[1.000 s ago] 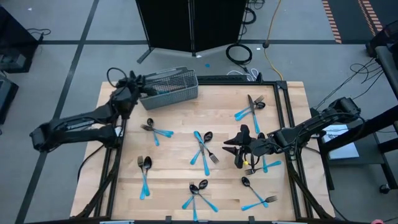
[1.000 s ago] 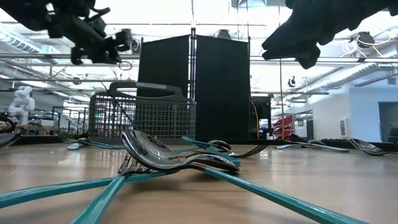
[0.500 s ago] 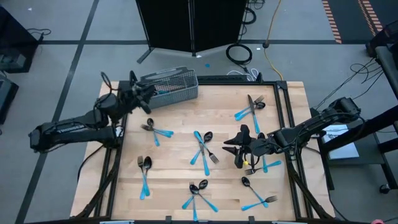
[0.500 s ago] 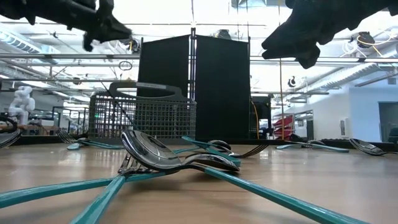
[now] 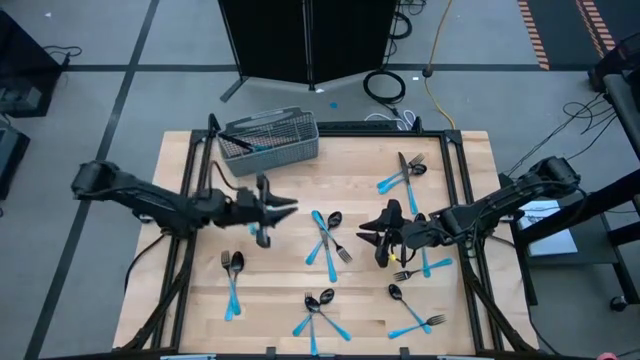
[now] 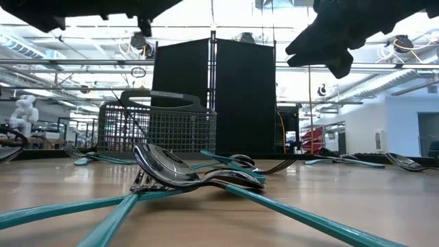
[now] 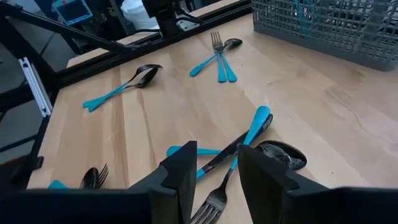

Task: Sort silverware
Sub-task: Put the blue knife into the silverware basket

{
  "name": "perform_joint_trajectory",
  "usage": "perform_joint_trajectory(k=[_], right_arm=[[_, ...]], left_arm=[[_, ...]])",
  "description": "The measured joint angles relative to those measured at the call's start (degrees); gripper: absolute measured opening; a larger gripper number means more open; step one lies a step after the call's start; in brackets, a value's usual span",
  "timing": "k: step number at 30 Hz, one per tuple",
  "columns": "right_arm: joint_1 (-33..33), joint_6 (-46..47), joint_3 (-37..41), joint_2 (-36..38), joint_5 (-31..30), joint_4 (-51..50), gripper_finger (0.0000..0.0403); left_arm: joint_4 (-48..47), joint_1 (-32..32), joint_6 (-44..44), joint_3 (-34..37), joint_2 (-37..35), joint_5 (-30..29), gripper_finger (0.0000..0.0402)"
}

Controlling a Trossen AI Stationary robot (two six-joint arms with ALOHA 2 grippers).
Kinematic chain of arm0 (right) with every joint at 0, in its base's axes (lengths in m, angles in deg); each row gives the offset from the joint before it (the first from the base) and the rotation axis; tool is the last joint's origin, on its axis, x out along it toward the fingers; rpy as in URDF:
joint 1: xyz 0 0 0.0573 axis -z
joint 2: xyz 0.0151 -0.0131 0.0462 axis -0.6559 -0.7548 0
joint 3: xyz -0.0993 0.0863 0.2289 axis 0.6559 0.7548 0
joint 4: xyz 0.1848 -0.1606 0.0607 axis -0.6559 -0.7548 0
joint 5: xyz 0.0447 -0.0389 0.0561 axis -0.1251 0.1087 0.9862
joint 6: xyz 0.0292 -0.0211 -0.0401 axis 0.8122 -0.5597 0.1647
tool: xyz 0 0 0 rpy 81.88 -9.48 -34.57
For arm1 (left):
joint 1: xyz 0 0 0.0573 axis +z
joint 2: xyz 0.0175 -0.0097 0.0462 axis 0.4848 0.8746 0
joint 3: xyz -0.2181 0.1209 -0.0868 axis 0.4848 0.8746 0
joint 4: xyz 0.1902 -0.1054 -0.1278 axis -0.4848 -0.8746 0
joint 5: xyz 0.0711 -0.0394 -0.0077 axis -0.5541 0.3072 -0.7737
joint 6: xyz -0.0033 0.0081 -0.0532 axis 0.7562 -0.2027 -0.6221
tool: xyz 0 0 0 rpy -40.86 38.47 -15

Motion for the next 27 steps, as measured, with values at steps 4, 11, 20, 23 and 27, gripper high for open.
perform_joint_trajectory(k=[4,11,20,23,27], right_arm=[[-0.06,1.48,0.00,-1.93,-1.64,0.04,0.0112],[0.00,5.29,0.00,-8.69,-4.13,0.29,0.0112],[0.28,5.38,0.00,-10.51,-3.83,4.12,0.0112],[0.26,4.67,0.00,-10.51,-3.74,4.75,0.0112],[0.26,4.64,0.00,-10.51,-3.74,4.77,0.0112]], left_arm=[[9.58,-0.59,-0.10,-0.04,8.11,2.44,0.0075],[10.15,-0.60,-0.22,-4.52,17.93,10.22,0.0075],[9.98,-0.56,-0.20,-8.21,20.54,16.18,0.0075],[9.98,-0.66,-0.20,-8.22,20.40,16.26,0.0075],[9.50,-1.52,-0.22,-8.22,20.40,16.28,0.0075]])
